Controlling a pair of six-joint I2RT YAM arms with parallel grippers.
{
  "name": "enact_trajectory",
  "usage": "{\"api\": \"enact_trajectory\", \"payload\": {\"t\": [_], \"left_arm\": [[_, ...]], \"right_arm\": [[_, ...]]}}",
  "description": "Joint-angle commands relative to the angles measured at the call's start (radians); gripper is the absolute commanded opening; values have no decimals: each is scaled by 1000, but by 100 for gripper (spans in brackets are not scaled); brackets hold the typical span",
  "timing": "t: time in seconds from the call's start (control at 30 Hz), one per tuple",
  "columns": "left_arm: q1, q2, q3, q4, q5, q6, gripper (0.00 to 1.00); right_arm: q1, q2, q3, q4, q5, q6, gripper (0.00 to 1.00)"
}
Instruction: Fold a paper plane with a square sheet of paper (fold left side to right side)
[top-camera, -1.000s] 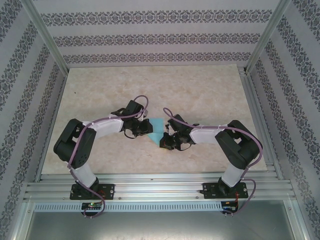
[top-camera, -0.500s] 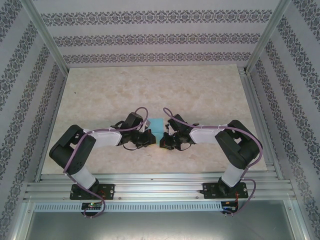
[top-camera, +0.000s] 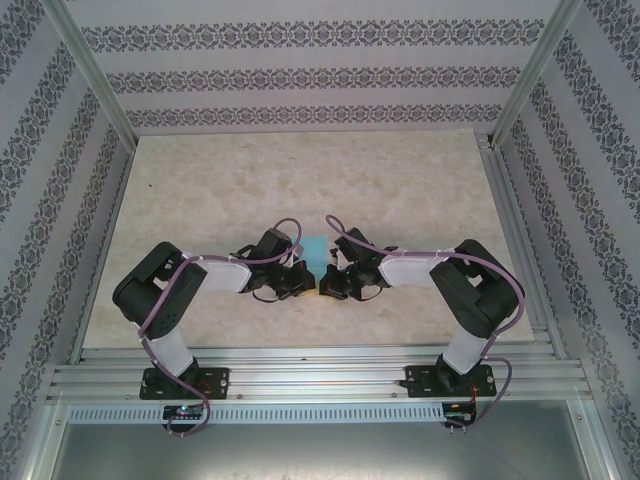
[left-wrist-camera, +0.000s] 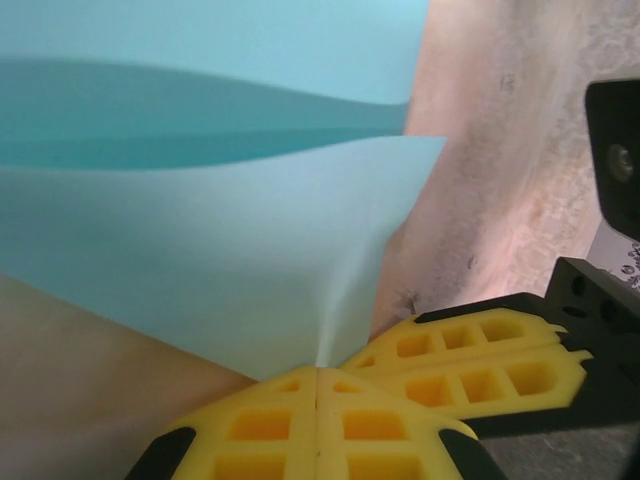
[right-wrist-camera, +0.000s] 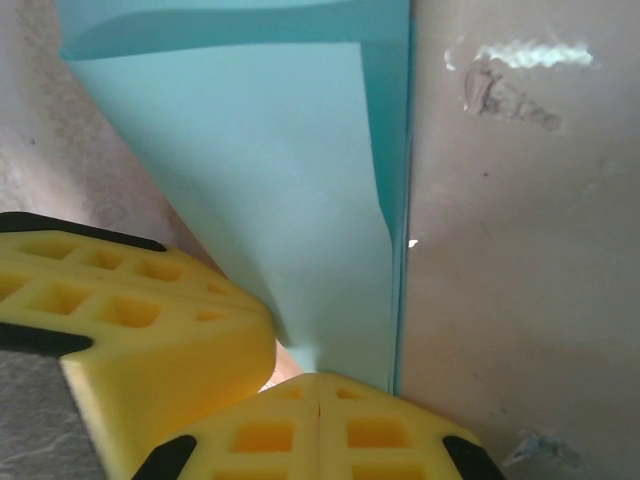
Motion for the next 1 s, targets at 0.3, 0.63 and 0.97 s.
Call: {"api": "enact_trajectory", "payload": {"t": [0.3,0.63,0.97], "left_arm": [[-16,31,41,-6,-136,1,0],[-16,23,80,-117,-275,31,1],[-9,25,109,-131,-320,33,5]], "right_arm": [[2,72,-11,-170,106,-16,4],[8,77,-10,-197,122,-18,4],[11,93,-13,-196,116,-17,4]]}}
